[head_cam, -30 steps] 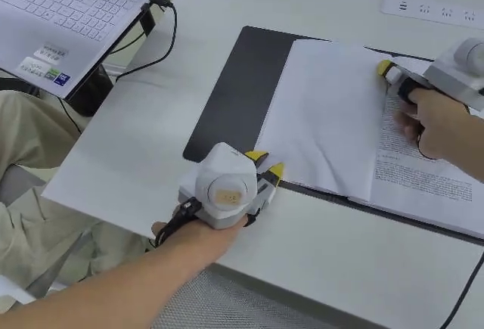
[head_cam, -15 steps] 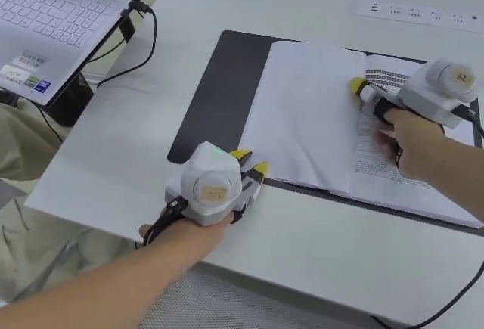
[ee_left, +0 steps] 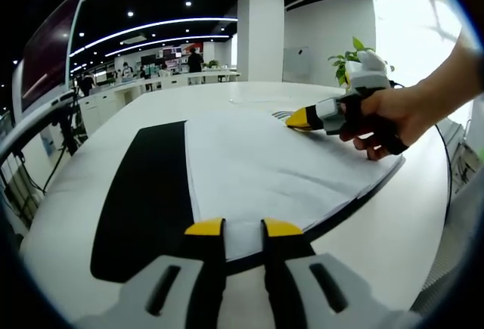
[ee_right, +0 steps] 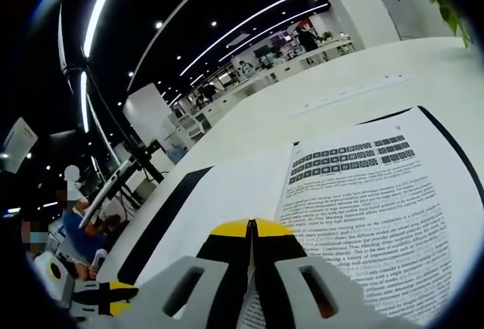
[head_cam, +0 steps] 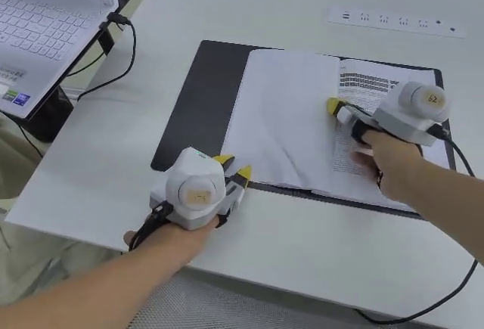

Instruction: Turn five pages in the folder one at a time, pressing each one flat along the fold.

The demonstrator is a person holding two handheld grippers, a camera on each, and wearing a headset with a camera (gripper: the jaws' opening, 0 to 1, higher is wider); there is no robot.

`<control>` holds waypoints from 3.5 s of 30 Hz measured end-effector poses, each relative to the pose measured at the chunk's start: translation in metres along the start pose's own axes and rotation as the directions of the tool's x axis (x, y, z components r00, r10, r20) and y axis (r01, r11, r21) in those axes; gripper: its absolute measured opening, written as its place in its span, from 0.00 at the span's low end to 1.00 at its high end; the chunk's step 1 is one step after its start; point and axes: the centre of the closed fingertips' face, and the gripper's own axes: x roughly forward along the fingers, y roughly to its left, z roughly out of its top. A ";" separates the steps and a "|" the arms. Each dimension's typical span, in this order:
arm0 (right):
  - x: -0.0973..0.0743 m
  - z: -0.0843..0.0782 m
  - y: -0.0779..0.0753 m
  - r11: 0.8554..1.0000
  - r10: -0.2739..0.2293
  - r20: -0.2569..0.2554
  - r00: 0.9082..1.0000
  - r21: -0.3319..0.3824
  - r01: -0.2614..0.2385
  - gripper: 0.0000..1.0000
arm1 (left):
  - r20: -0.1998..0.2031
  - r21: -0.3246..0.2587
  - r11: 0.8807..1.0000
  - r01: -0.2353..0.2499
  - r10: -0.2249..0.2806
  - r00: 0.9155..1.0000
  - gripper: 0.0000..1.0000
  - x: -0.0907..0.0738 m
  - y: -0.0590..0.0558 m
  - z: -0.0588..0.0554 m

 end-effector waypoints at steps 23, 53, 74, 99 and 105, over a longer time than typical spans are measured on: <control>-0.044 -0.047 0.010 0.998 0.016 -0.051 0.999 -0.055 -0.019 0.00 | 0.014 -0.002 1.000 -0.002 0.002 1.000 0.17 -0.002 0.000 0.001; -0.100 -0.103 0.033 0.999 -0.015 -0.111 0.994 -0.037 0.011 0.00 | 0.013 0.000 1.000 -0.006 0.006 1.000 0.17 -0.003 -0.001 0.001; -0.145 -0.086 0.065 0.995 0.007 -0.060 0.998 0.102 0.000 0.00 | -0.156 -0.141 0.990 -0.027 0.005 0.988 0.20 -0.005 -0.001 0.003; -0.249 0.017 0.026 0.955 -0.221 0.172 0.960 -0.162 0.249 0.12 | -0.042 0.075 0.993 0.089 -0.086 0.995 0.66 -0.088 -0.048 0.070; -0.259 0.019 0.018 0.949 -0.249 0.191 0.950 -0.146 0.278 0.53 | -0.020 0.035 0.997 0.070 -0.069 0.997 0.88 -0.100 -0.042 0.072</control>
